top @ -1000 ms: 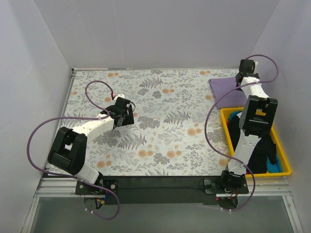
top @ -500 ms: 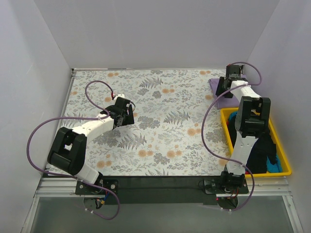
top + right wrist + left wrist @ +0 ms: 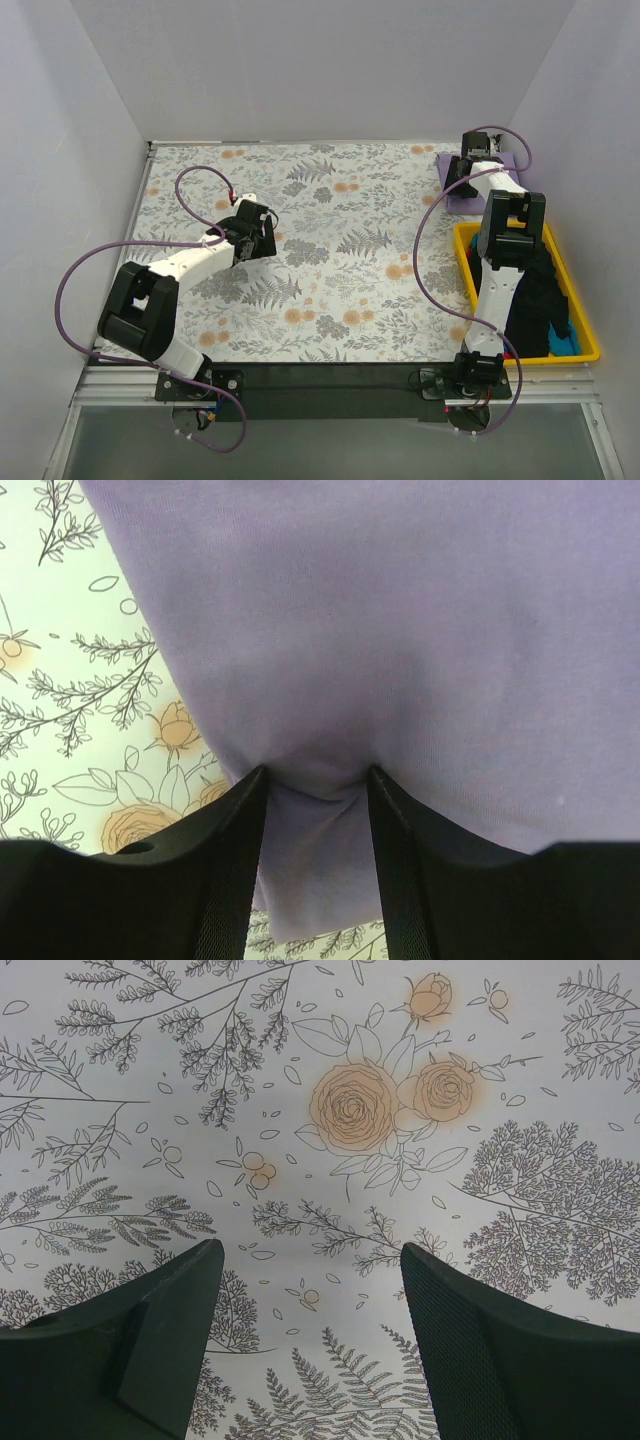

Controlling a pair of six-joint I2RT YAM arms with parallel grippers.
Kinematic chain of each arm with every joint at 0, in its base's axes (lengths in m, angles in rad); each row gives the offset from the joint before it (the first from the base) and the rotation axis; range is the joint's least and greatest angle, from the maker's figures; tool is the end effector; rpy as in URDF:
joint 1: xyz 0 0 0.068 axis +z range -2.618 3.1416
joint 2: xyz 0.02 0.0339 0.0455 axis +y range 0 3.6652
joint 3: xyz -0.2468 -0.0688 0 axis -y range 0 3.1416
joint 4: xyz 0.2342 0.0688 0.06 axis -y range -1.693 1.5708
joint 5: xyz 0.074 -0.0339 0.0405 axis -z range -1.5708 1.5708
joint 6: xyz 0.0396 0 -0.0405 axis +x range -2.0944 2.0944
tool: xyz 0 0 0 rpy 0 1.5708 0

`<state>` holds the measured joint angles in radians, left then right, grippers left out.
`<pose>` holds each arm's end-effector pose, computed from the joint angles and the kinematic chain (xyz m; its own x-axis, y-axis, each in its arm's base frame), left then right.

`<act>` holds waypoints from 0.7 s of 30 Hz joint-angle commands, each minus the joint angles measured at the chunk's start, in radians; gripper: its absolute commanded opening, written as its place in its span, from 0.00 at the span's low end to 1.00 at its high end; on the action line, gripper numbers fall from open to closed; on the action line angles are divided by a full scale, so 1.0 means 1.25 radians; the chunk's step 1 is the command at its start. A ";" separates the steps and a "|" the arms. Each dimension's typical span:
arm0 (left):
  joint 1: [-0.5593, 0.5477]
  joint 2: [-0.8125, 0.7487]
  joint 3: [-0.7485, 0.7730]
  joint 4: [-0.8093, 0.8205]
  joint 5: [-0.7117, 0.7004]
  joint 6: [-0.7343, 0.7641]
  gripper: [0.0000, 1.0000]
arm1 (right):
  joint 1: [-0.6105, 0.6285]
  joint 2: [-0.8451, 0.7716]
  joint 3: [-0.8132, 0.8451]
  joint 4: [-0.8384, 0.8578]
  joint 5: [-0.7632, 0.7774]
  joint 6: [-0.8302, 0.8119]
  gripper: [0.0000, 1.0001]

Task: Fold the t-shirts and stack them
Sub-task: Neatly place the folded tshirt to the corner, then reset both grippers

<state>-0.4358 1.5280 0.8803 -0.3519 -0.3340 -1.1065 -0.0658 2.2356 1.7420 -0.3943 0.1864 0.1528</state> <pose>0.2708 -0.1118 0.1729 -0.5544 -0.6736 -0.4887 -0.5753 0.7345 -0.3599 0.4767 -0.0388 0.1620 -0.7375 0.1985 -0.6456 0.2970 0.9538 -0.0460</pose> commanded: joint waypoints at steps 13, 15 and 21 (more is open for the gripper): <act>-0.005 -0.033 0.028 0.001 -0.003 0.000 0.70 | 0.011 -0.141 -0.015 -0.029 -0.024 -0.051 0.56; -0.005 -0.054 0.025 0.002 -0.008 -0.002 0.71 | 0.013 -0.231 -0.040 -0.055 -0.046 -0.050 0.59; -0.004 -0.128 0.015 -0.001 -0.006 -0.012 0.72 | 0.015 -0.528 -0.159 -0.113 -0.143 -0.030 0.71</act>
<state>-0.4358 1.4601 0.8837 -0.3534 -0.3321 -1.1095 -0.0517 1.7561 1.5715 -0.4976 0.1001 0.1020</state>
